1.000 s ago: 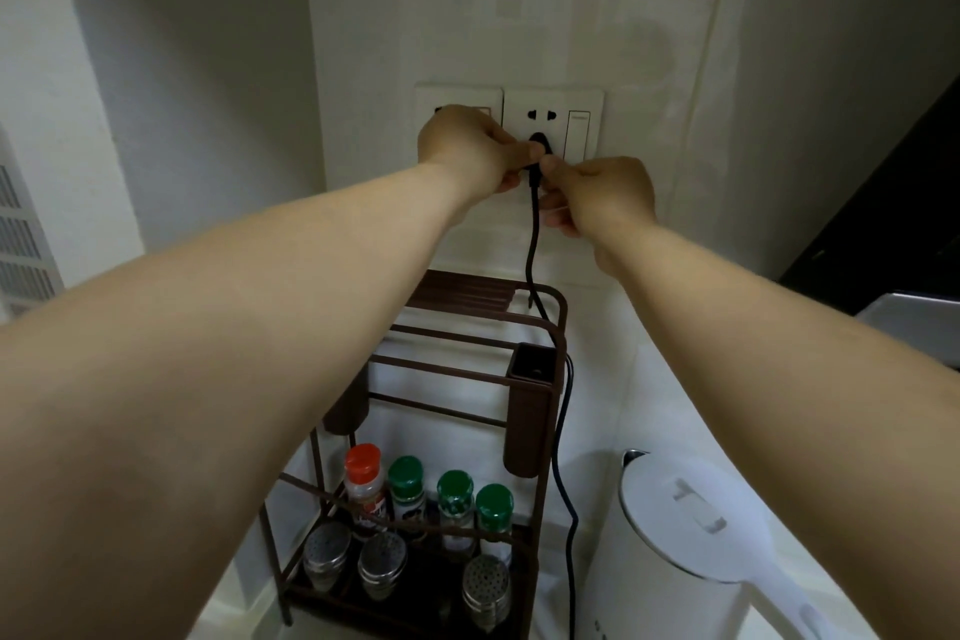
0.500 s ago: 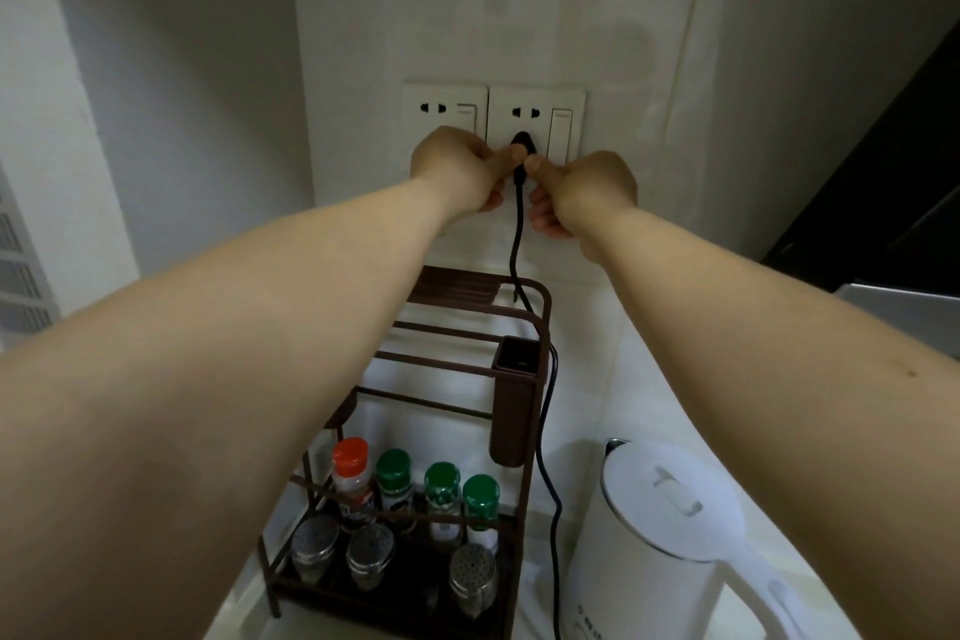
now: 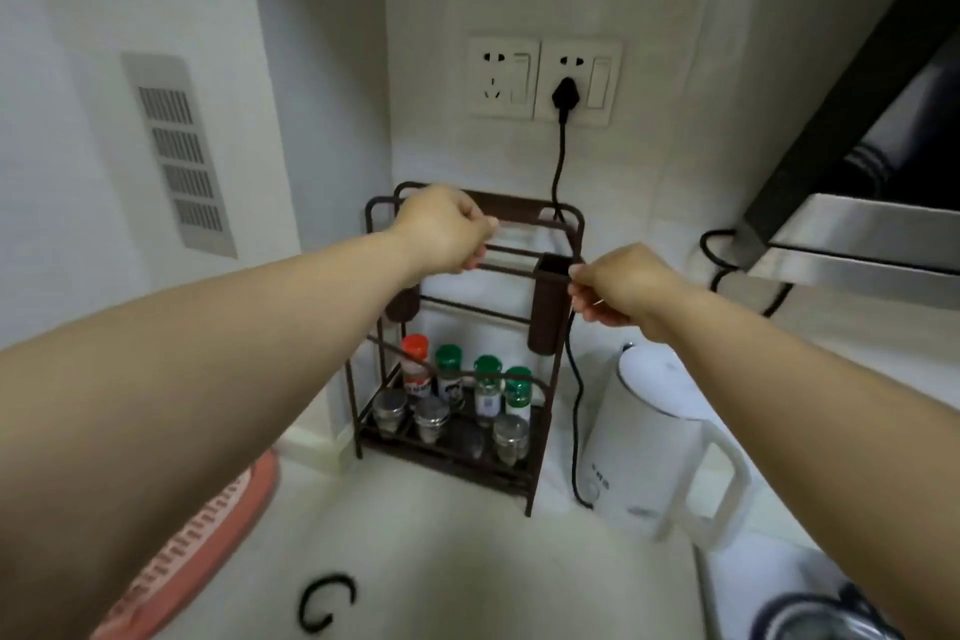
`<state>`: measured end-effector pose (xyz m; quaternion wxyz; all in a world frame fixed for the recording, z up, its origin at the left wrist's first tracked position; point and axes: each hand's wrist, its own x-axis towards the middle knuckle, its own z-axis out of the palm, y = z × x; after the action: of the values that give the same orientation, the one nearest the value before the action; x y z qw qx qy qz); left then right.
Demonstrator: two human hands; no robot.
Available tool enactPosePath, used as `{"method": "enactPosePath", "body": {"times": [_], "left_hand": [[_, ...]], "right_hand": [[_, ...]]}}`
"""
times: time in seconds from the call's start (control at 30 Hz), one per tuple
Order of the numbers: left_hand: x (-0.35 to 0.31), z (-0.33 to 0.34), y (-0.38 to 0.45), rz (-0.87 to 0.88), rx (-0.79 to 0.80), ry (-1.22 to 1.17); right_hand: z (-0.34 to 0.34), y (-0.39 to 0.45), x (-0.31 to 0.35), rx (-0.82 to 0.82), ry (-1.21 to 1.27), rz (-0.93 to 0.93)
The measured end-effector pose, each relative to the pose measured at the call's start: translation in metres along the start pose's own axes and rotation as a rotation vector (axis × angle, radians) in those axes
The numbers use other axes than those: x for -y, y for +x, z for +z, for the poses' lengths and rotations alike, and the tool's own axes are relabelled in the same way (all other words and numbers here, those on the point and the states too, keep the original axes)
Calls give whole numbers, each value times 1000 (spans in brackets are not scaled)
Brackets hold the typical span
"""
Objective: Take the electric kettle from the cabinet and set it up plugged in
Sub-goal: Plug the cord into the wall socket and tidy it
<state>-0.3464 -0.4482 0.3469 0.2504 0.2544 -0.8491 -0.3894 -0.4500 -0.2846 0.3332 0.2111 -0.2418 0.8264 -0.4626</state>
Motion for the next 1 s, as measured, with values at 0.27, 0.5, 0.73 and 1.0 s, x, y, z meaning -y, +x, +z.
{"method": "enactPosePath", "body": {"times": [0.27, 0.5, 0.73, 1.0], "left_hand": [[136, -4, -132, -481, 444, 304], [216, 16, -187, -720, 558, 470], [253, 46, -200, -609, 660, 880], [207, 54, -173, -496, 456, 176]], "right_hand": [[130, -55, -82, 462, -311, 120], [201, -62, -123, 591, -326, 160], [232, -58, -155, 604, -309, 155], [201, -58, -126, 558, -152, 79]]}}
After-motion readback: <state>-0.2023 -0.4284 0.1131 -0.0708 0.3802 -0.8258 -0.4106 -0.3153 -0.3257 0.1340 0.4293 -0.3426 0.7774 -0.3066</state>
